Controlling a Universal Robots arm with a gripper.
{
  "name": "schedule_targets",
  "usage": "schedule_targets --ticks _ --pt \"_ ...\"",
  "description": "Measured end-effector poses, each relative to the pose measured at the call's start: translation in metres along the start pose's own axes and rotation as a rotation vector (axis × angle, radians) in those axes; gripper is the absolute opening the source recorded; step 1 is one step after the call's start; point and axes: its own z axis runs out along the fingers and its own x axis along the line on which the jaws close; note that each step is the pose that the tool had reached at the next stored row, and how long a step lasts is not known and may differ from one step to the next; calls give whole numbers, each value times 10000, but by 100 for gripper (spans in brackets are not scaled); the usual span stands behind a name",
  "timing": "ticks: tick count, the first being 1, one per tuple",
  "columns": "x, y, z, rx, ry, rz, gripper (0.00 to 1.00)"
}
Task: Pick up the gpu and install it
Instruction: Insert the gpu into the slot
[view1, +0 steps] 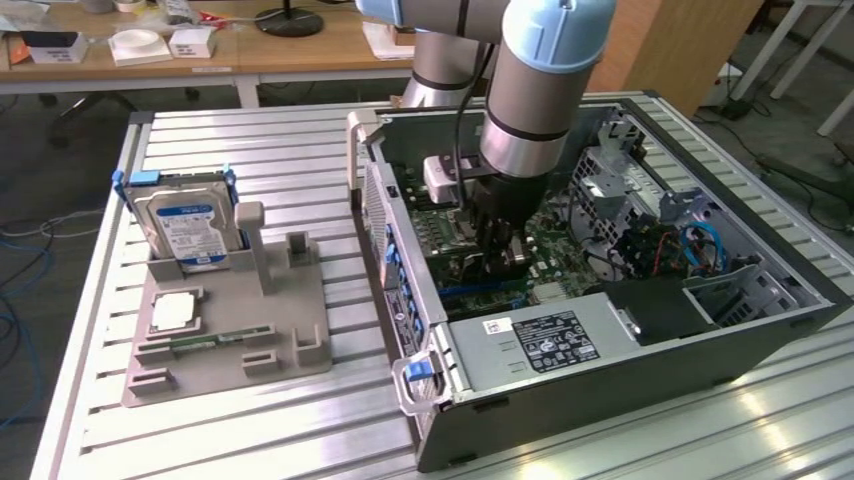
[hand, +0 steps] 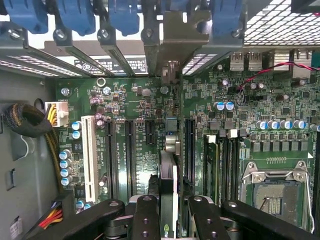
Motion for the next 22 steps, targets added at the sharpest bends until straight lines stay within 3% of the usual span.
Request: schedule_targets --ticks 22 --pt "2 3 82 -4 3 -1 27"
